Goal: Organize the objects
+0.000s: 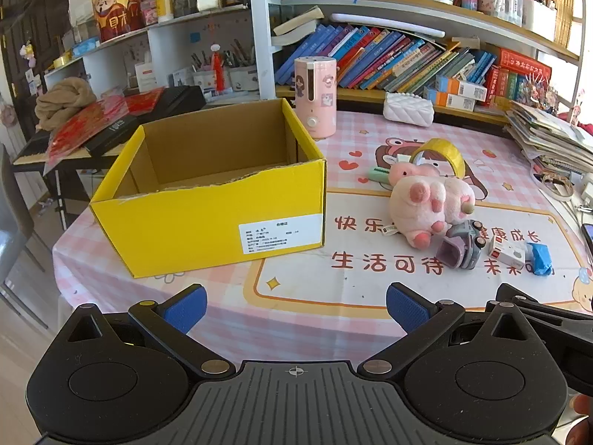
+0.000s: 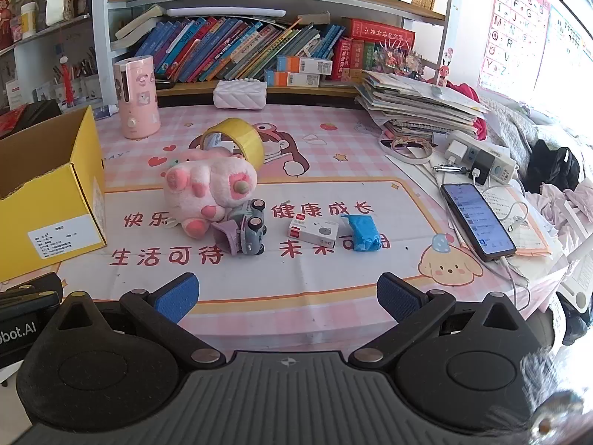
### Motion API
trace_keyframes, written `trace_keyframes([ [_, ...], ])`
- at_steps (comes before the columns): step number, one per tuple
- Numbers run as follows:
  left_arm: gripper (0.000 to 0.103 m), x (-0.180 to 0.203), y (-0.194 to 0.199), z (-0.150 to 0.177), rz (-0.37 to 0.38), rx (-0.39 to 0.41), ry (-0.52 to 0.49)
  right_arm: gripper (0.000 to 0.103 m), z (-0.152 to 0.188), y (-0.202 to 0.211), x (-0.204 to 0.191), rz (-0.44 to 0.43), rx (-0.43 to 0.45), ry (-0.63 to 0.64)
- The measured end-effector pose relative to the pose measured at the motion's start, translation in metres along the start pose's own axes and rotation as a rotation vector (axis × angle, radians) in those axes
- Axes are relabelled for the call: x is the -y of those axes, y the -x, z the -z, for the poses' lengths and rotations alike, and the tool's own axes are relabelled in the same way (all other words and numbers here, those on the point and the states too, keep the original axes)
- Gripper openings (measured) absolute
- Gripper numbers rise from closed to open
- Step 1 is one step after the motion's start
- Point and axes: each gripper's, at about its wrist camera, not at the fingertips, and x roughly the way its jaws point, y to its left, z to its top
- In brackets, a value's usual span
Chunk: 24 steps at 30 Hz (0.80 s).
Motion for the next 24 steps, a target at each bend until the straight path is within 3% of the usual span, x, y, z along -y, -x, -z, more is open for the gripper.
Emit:
trace_keyframes([
  [24,0.103,-0.0014,-0.0005,0.0004,0.002,0.001,-0.001,0.103,0.0019,0.0013,-0.0026,0.001,0.002,-0.002],
])
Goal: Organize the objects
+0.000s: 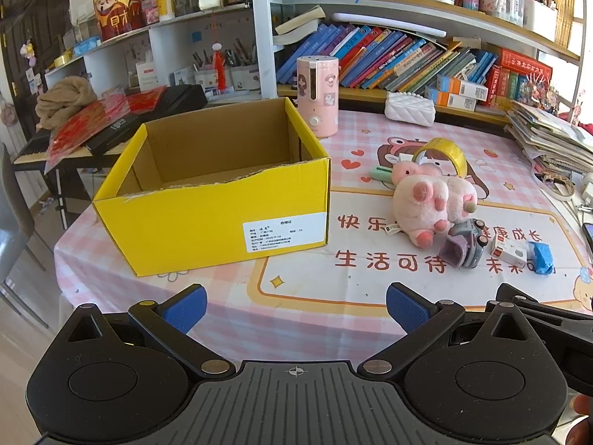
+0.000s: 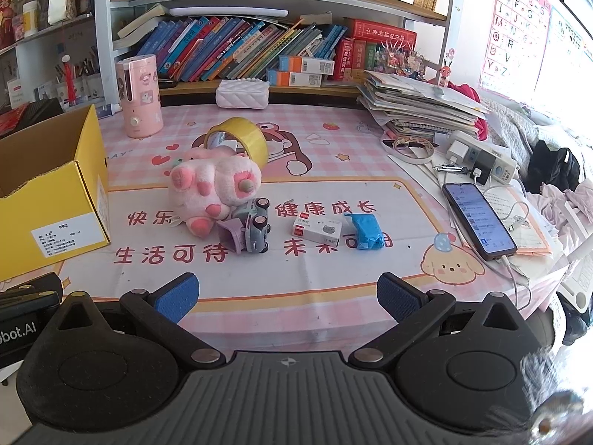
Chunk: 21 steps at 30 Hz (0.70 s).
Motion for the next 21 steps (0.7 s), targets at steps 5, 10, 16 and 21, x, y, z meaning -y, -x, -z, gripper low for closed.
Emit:
trace_keyframes([
  [5,0.103,0.0003,-0.0002,0.0,-0.001,0.0,0.001,0.103,0.0,-0.0005,0.0,0.0,0.0,0.0],
  [10,0.103,0.0003,-0.0003,0.0001,-0.001,-0.001,0.001,0.103,0.0001,-0.0011,-0.0002,-0.001,0.0,0.0],
  [16,0.103,0.0003,-0.0003,0.0001,-0.001,-0.001,0.0,0.103,0.0001,-0.002,-0.0007,-0.001,-0.001,0.0],
  [21,0.103,-0.0012,0.0003,-0.0001,0.0,-0.003,0.003,0.103,0.0002,-0.0026,-0.001,-0.001,0.0,0.001],
])
